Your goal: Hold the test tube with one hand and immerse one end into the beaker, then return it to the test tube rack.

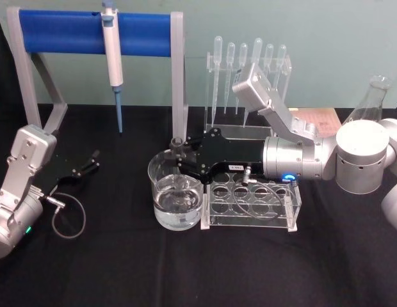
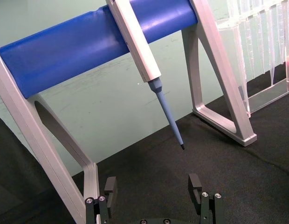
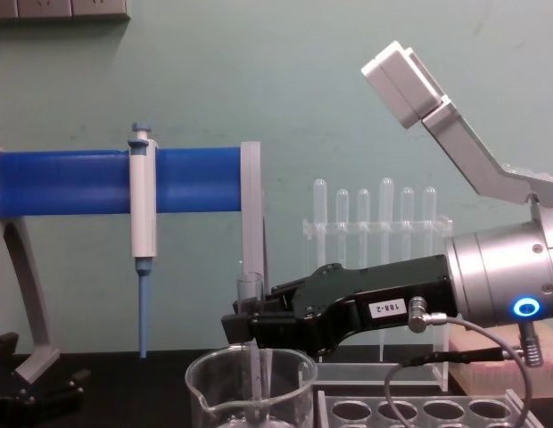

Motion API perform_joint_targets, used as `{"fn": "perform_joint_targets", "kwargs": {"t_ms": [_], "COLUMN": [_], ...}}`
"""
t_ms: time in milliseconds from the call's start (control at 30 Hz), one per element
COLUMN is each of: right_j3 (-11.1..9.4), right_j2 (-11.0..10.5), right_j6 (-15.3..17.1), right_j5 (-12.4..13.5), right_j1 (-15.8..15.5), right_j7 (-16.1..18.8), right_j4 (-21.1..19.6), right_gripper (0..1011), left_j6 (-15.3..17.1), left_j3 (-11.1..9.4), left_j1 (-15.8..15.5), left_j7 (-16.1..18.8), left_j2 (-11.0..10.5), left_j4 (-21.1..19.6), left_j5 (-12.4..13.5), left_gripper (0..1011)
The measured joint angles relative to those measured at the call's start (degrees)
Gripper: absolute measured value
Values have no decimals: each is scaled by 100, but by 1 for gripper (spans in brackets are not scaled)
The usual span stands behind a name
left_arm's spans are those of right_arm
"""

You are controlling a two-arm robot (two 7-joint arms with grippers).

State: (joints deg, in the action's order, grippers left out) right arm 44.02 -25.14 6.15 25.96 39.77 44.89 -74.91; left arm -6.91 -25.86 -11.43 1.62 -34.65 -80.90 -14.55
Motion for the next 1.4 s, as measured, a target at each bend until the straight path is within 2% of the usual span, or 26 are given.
{"fn": "perform_joint_targets", "kwargs": {"t_ms": [1400], "right_j3": [0], "right_j2": [0], "right_j6": [0], "right_j5": [0], "right_j1": [0], "right_j7": [0], "right_j4": [1], "right_gripper": [238], "left_j6": [0], "left_j3": [0], "left_j1": [0], "left_j7": [0], "left_j2": [0], "left_j4": [0], "left_j5": [0], "left_gripper": [1000]}}
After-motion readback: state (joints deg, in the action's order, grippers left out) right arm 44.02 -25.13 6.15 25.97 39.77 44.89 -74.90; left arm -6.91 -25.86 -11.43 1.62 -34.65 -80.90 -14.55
